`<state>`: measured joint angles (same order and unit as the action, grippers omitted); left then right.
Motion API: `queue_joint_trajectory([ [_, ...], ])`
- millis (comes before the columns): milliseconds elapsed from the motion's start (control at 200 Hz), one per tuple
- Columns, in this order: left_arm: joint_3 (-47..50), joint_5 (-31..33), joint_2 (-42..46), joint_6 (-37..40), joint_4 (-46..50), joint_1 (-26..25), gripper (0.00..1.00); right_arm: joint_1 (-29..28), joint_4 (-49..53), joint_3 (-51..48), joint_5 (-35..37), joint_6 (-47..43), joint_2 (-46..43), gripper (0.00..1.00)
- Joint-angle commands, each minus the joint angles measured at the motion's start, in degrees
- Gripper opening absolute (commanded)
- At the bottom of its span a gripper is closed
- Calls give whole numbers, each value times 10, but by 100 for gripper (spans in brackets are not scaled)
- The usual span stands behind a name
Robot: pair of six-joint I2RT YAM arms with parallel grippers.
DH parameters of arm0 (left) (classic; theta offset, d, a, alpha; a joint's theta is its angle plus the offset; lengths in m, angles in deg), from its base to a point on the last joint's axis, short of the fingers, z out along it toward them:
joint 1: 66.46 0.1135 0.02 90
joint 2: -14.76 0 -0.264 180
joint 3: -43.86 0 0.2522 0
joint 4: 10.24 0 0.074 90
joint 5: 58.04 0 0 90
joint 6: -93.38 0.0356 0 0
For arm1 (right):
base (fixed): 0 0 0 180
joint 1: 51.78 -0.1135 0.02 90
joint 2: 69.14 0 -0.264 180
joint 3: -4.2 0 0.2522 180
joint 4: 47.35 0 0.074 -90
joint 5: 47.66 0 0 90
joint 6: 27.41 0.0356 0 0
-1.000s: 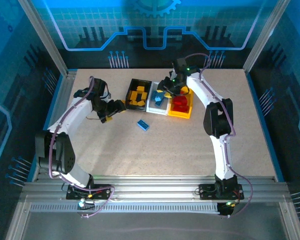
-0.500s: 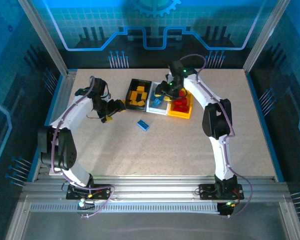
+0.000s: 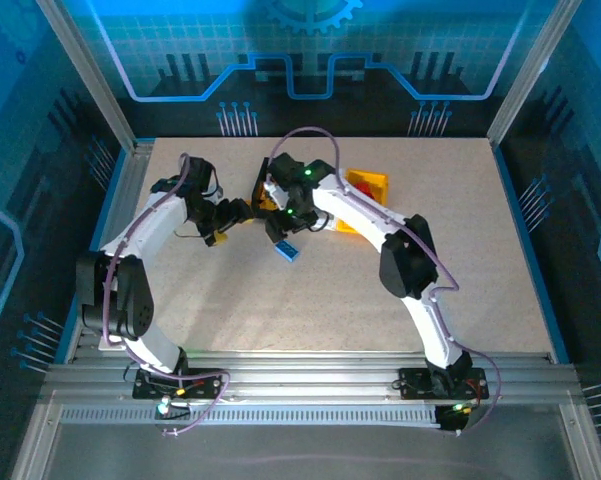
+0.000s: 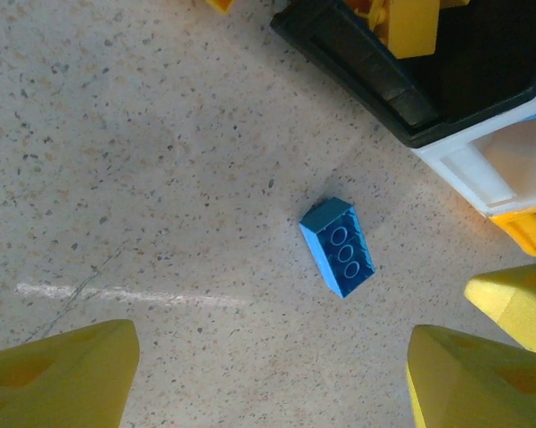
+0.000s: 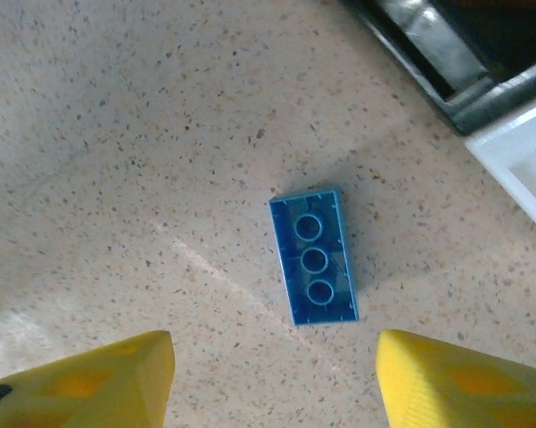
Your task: Sort the legos into containers by color
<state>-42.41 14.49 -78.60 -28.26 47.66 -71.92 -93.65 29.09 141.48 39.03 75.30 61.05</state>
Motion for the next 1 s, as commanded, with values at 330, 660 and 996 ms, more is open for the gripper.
queue_joint_trajectory([
  [330, 53, -12, 57, -3, 7, 21, 80, -24, 54, 54, 107, -55, 109, 64],
  [660, 51, -18, 62, 15, 21, 44, 81, -40, 51, 57, 119, -59, 143, 59],
  [996, 48, -29, 50, 22, 16, 51, 81, -42, 33, 22, 120, -45, 101, 28],
])
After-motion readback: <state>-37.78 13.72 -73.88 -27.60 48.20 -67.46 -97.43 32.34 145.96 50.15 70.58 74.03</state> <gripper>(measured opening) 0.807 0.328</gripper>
